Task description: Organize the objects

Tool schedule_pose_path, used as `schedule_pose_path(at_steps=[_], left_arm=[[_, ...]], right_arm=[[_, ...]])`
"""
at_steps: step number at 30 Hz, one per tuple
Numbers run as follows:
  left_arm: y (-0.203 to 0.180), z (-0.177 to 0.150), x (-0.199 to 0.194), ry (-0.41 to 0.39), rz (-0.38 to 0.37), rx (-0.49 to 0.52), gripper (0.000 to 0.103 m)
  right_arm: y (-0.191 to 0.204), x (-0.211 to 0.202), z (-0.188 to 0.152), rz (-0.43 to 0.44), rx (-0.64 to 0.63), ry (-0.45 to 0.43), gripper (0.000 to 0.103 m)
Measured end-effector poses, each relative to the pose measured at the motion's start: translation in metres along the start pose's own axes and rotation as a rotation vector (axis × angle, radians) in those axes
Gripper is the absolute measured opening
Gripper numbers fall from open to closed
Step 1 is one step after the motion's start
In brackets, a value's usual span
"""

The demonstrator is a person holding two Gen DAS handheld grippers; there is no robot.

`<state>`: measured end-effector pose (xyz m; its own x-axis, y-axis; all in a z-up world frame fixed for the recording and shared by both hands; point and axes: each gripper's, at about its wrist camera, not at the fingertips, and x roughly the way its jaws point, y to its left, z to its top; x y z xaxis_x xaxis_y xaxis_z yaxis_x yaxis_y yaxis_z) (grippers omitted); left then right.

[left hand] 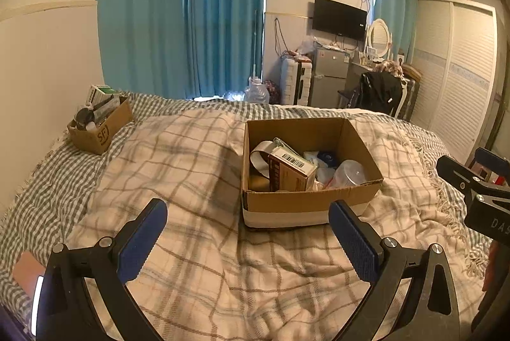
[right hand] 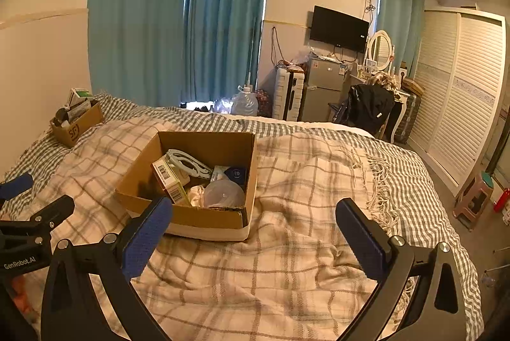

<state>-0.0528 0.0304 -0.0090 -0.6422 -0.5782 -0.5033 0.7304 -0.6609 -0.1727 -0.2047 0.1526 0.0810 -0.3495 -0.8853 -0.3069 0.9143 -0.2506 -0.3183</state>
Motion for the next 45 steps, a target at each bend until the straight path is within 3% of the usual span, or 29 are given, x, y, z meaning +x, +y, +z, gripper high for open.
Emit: schedule_pose_path(at_steps=[25, 45], left_arm=[[0.0046, -0.0040, 0.0059, 0.034, 0.008, -0.007, 0.103], [0.0021, 0.0003, 0.0022, 0.002, 0.021, 0.001, 0.103]], right_arm=[[0.0083, 0.0062, -0.0061, 0.002, -0.018, 0.004, 0.103], [0.0072, 0.0059, -0.0056, -0.003, -0.018, 0.002, 0.103]])
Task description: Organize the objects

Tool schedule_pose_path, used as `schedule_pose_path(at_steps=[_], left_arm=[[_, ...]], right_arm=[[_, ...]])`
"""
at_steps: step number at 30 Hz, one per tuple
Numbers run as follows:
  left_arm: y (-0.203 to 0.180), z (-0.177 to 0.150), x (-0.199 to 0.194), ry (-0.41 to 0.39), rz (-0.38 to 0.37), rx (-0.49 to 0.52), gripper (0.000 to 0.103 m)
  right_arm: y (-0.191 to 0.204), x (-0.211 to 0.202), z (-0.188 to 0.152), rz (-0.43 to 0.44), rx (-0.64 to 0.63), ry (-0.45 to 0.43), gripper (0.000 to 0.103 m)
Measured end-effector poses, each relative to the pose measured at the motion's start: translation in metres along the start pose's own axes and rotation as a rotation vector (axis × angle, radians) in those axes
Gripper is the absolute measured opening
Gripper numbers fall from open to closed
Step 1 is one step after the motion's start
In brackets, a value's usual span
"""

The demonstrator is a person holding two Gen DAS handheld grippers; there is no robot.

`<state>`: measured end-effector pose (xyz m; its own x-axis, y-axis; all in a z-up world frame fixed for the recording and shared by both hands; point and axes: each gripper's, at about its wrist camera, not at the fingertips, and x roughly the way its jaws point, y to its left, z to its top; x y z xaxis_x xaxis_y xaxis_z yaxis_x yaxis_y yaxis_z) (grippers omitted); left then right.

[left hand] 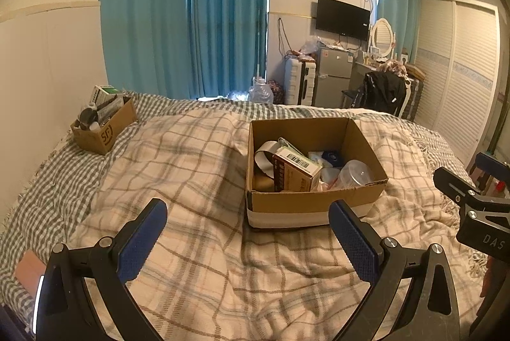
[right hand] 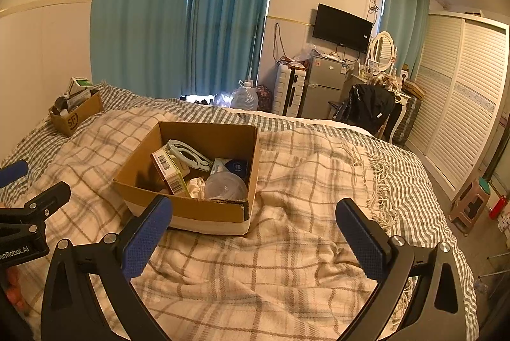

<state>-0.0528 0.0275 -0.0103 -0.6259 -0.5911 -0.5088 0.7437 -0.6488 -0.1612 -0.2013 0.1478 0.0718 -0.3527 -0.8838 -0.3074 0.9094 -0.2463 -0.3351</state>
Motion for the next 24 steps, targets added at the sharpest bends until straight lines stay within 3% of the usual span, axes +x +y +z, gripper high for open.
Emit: schedule_pose_path(at_steps=[6, 24], left_arm=[[-0.0014, 0.0001, 0.0009, 0.002, 0.031, 0.008, 0.103], [0.0000, -0.0001, 0.0001, 0.017, 0.010, -0.001, 0.103]], right_arm=[[0.0005, -0.0003, 0.0026, -0.007, -0.009, -0.009, 0.103], [0.0016, 0.0017, 0.0008, -0.012, -0.016, -0.004, 0.103]])
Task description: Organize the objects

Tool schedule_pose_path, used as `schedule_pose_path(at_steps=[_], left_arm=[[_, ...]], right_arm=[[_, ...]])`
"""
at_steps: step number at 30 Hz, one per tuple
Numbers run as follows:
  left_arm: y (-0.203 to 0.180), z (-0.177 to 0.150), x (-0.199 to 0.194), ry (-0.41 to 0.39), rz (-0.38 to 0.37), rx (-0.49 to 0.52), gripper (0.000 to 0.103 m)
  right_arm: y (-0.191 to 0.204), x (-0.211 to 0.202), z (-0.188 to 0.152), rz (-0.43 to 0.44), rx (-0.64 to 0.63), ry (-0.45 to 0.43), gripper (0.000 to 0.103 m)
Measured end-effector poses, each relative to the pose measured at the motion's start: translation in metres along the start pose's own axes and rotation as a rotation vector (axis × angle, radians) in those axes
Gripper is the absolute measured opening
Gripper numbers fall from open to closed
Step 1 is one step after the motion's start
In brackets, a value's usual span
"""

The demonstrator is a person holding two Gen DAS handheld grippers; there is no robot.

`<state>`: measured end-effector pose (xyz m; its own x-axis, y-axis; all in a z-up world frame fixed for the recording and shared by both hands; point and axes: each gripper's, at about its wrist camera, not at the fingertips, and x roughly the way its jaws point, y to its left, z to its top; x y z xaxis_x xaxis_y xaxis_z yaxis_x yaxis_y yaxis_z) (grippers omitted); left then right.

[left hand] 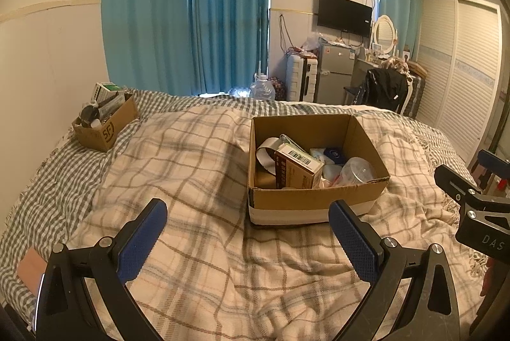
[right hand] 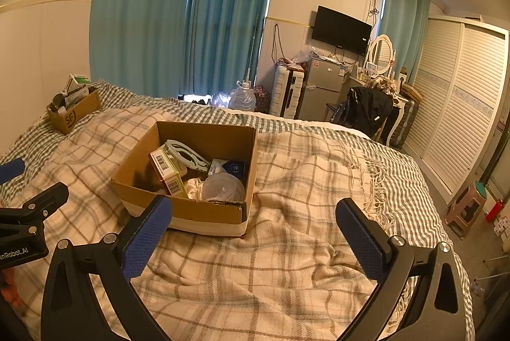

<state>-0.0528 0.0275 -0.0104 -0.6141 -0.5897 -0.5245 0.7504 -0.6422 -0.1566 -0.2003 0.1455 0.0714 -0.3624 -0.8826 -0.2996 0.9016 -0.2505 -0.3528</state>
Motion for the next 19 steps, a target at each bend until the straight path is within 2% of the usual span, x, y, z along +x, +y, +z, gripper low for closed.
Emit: schedule_pose_path(at_steps=[10, 19], left_arm=[[0.0007, -0.0008, 0.0003, 0.005, 0.009, 0.001, 0.103], [0.0016, -0.0022, -0.0009, 0.009, -0.012, -0.010, 0.103]], right_arm=[[-0.0002, -0.0005, 0.0001, -0.003, -0.002, 0.002, 0.103], [0.0012, -0.0001, 0.0004, 0.007, -0.003, 0.008, 0.103]])
